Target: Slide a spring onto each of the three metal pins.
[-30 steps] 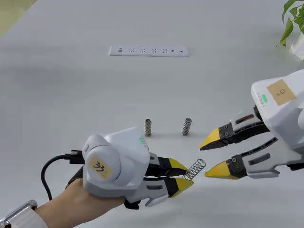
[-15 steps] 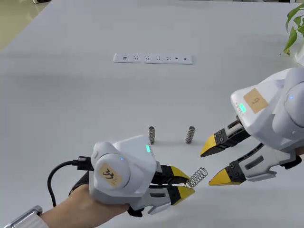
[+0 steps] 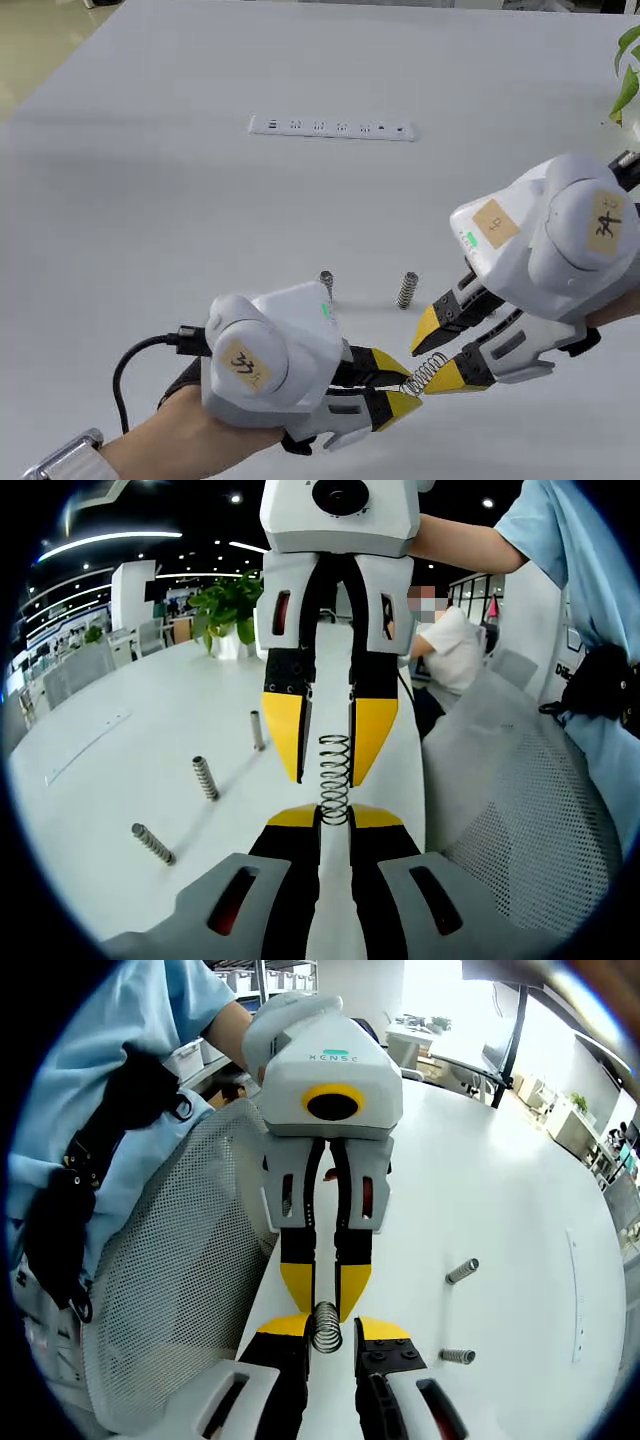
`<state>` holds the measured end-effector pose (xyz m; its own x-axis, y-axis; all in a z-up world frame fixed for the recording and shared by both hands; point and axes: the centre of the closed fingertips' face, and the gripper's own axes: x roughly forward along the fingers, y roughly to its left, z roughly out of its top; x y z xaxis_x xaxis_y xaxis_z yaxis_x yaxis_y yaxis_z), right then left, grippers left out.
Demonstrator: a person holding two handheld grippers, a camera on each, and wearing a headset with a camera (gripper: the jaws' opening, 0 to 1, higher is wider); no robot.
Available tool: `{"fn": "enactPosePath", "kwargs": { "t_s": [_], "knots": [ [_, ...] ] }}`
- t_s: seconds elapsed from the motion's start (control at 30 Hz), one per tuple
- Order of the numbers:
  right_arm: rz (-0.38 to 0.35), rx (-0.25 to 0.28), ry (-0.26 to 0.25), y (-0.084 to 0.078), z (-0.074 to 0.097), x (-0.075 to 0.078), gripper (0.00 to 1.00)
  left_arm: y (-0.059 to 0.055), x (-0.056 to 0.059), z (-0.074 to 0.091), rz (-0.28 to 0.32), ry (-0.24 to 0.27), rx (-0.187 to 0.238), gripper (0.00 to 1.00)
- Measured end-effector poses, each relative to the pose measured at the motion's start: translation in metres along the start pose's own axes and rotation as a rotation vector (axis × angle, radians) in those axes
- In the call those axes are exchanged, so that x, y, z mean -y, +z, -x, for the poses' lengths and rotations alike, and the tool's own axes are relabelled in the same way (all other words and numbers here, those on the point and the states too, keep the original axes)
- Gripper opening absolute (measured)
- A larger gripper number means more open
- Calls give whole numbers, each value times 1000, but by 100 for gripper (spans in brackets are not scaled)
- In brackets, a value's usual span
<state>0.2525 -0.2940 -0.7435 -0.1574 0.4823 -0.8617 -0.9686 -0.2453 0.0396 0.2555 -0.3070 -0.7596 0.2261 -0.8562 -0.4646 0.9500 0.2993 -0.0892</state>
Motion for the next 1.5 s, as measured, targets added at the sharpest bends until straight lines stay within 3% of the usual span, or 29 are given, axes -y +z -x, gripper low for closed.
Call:
{"fn": "enactPosePath", "kwargs": {
  "t_s": [0.27, 0.73, 1.5],
  "knots": [
    [-7, -8, 32, 0, -4, -7, 8, 2, 1, 1, 1, 6, 15, 7],
    [8, -25, 51, -1, -5, -11, 9, 3, 2, 2, -9, 4, 27, 7],
    [37, -53, 47, -4, -8, -8, 7, 1, 0, 2, 9, 19, 42, 7]
  ]
}}
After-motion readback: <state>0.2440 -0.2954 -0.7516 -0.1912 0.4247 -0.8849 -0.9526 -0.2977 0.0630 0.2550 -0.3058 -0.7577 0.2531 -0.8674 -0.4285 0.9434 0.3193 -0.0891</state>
